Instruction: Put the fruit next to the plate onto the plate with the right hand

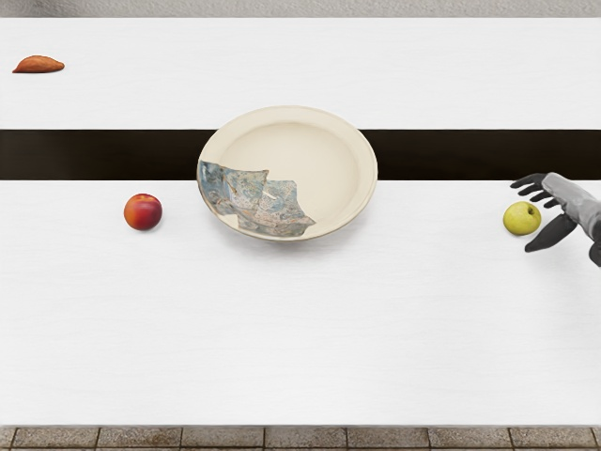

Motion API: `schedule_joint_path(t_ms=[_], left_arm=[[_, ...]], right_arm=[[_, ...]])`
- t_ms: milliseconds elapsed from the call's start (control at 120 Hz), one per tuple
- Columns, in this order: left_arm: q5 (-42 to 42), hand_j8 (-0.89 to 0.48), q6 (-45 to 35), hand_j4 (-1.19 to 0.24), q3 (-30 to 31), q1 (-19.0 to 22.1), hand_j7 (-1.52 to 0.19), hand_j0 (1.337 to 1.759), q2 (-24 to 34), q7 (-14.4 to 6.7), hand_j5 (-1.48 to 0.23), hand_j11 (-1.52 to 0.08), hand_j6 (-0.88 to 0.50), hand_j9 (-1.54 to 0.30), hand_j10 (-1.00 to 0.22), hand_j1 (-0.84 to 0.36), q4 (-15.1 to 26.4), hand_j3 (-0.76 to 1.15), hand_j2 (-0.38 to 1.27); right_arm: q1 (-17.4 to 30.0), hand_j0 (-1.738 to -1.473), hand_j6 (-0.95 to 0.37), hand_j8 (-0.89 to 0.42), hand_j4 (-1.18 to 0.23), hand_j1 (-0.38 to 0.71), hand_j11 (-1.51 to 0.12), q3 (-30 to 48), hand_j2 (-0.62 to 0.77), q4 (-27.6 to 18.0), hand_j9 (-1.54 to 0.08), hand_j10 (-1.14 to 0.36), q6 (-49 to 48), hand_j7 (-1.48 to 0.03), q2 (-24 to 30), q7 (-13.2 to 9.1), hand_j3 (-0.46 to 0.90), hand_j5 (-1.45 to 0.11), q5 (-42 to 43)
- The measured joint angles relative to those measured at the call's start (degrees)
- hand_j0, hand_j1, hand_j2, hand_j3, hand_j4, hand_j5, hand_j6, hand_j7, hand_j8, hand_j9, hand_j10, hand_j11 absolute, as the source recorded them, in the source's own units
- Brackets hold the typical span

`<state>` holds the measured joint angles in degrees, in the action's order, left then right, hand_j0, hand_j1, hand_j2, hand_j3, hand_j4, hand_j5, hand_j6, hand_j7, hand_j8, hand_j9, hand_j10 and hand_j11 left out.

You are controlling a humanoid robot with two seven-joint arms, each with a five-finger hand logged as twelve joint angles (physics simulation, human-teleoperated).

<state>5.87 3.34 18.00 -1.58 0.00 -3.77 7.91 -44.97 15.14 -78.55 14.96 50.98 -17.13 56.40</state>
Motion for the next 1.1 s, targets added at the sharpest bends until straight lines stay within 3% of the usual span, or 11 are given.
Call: schedule_joint_path(t_ms=[500, 625, 750, 867, 1100], left_arm=[[0.00, -0.25, 0.00, -0.25, 0.00, 0.00, -0.32, 1.658, 0.00, 0.00, -0.32, -0.32, -0.25, -0.32, -0.24, 0.06, 0.00, 0.00, 0.05], [0.02, -0.25, 0.00, -0.25, -0.01, 0.00, -0.32, 1.658, 0.00, 0.00, -0.32, -0.32, -0.25, -0.32, -0.24, 0.06, 0.00, 0.00, 0.05], [0.02, -0.25, 0.01, -0.25, -0.03, 0.00, -0.32, 1.658, 0.00, 0.01, -0.32, -0.32, -0.25, -0.32, -0.24, 0.06, 0.00, 0.00, 0.05], [0.01, -0.25, 0.01, -0.25, -0.02, 0.00, -0.32, 1.658, 0.00, 0.01, -0.32, -0.32, -0.25, -0.32, -0.24, 0.06, 0.00, 0.00, 0.05], [0.02, -0.25, 0.01, -0.25, -0.03, 0.00, -0.32, 1.658, 0.00, 0.01, -0.32, -0.32, -0.25, -0.32, -0.24, 0.06, 0.00, 0.00, 0.05]], right_arm=[[0.05, -1.657, -0.46, -0.47, -0.47, 0.20, -0.60, -0.12, -0.06, 1.62, -0.60, -0.47, 1.06, -0.60, -1.43, 0.09, 0.00, -0.60, 0.11], [0.11, -1.656, -0.44, -0.44, -0.51, 0.25, -0.66, -0.49, -0.04, 1.88, -0.66, -0.50, 1.72, -0.65, -1.79, 0.33, 0.00, -0.65, 0.11], [0.12, -1.653, -0.42, -0.42, -0.54, 0.32, -0.70, -1.04, 0.16, 2.31, -0.70, -0.53, 2.33, -0.69, -2.20, 0.52, 0.00, -0.68, 0.42], [0.20, -1.651, -0.41, -0.43, -0.58, 0.31, -0.72, -1.21, 0.19, 2.48, -0.72, -0.56, 2.58, -0.72, -2.33, 0.55, 0.00, -0.69, 0.59], [0.27, -1.640, -0.44, -0.45, -0.65, 0.23, -0.69, -1.55, -0.04, 4.53, -0.70, -0.62, 2.79, -0.74, -4.32, 0.52, -0.01, -0.64, 0.99]])
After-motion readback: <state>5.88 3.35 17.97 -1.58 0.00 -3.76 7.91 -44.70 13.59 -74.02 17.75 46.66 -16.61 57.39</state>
